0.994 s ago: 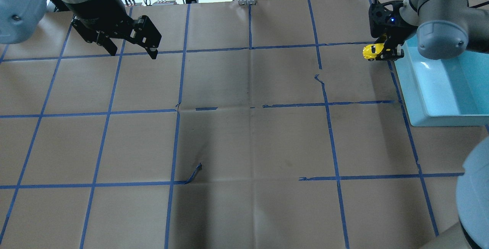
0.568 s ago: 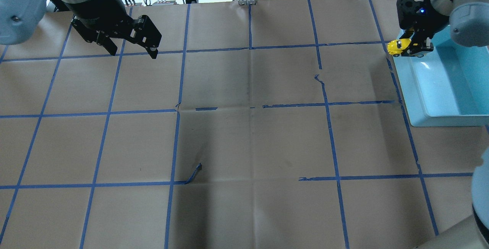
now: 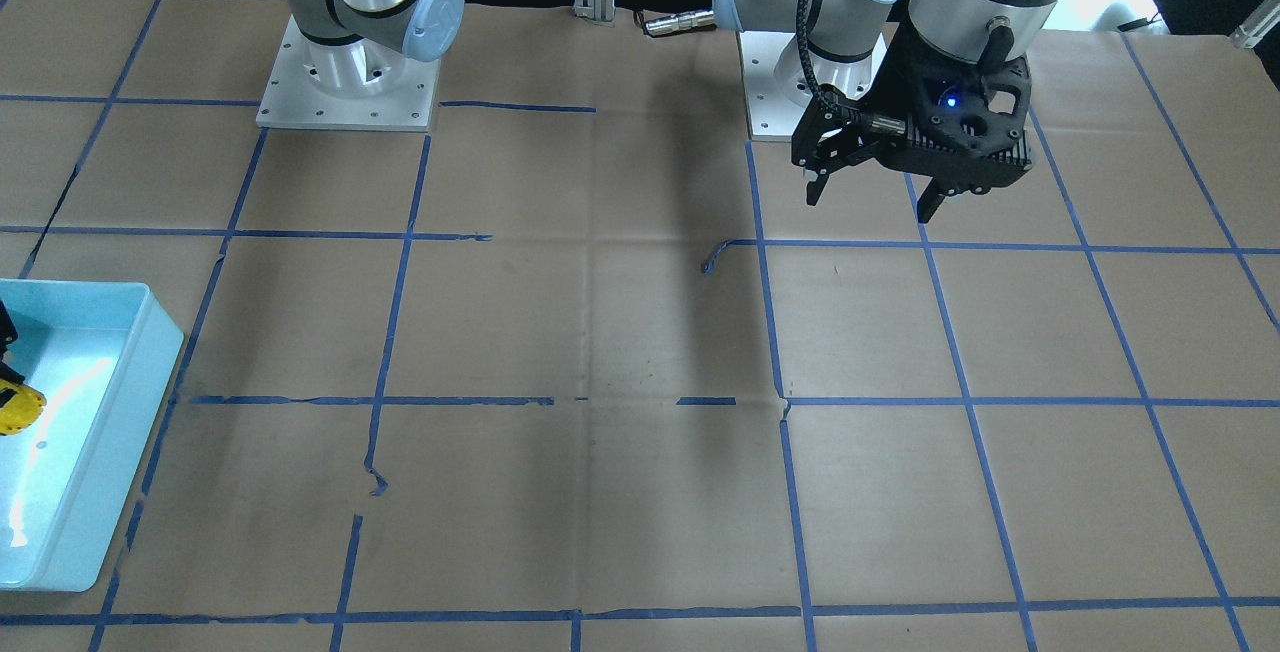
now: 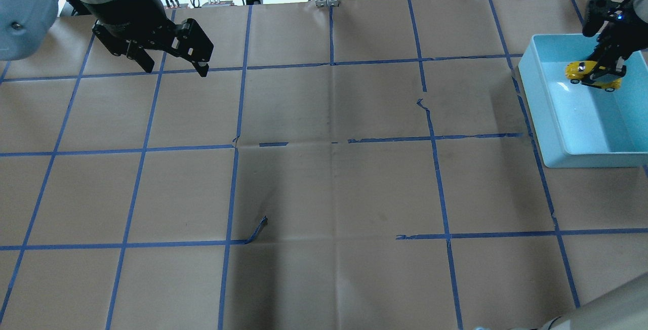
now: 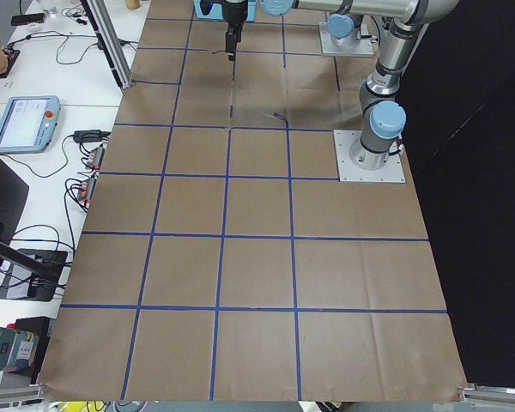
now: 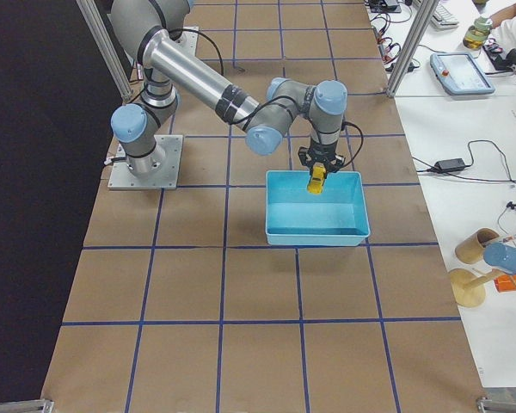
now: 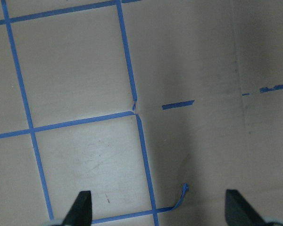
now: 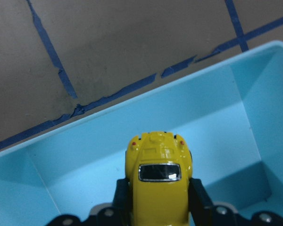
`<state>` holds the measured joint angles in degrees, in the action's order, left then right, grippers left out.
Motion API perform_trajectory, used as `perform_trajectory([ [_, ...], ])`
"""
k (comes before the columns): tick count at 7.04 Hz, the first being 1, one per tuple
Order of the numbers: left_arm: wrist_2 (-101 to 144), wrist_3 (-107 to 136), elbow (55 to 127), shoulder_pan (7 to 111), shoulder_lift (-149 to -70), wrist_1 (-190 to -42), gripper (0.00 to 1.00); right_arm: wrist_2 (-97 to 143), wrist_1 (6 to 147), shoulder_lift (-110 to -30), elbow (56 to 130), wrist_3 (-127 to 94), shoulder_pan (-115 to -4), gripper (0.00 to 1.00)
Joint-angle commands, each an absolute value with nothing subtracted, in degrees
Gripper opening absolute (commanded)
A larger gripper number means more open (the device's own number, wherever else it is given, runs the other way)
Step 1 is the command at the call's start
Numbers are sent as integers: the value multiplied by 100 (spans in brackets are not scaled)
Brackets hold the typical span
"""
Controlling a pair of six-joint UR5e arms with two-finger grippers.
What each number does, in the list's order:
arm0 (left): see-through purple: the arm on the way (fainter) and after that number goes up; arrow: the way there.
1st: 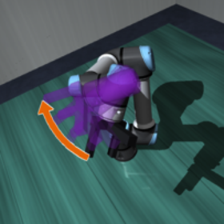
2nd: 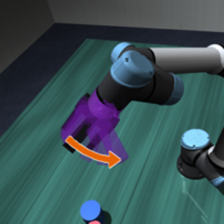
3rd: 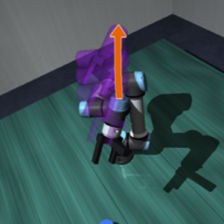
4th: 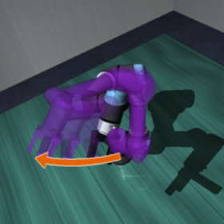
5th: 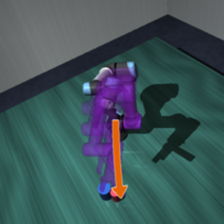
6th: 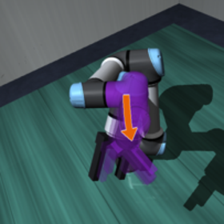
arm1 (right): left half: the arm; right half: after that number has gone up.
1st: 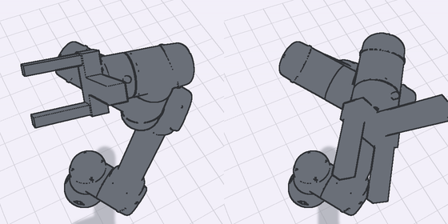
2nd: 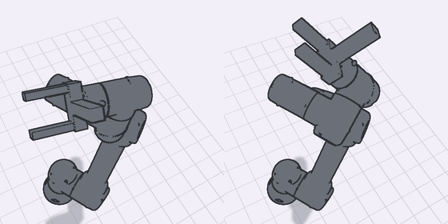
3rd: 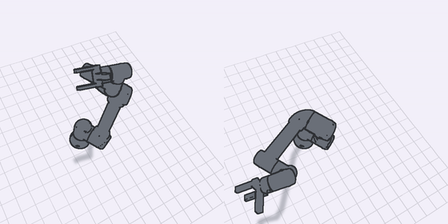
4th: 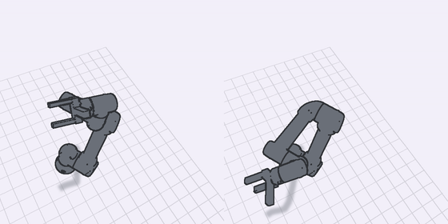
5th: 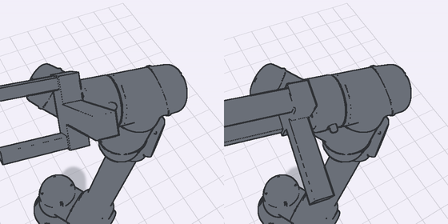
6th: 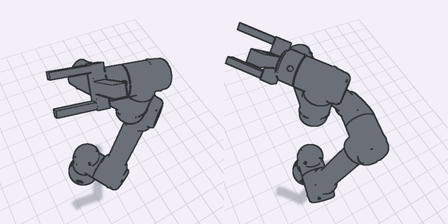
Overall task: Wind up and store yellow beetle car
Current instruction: 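Lift the car and carry it over the light-blue bin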
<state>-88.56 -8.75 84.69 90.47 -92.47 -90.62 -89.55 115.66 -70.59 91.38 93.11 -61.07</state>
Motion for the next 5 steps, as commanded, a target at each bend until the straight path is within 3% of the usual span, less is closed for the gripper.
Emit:
perform_trajectory([
  [1, -8851, -870, 8473, 9044, -9229, -9088, 99, -9000, 11610, -6970, 9106, 8249, -5985, 12],
  [5, -8807, -870, 8481, 9044, -9229, -9088, 99, -8982, 11619, -6540, 8773, 5863, -5881, 11],
])
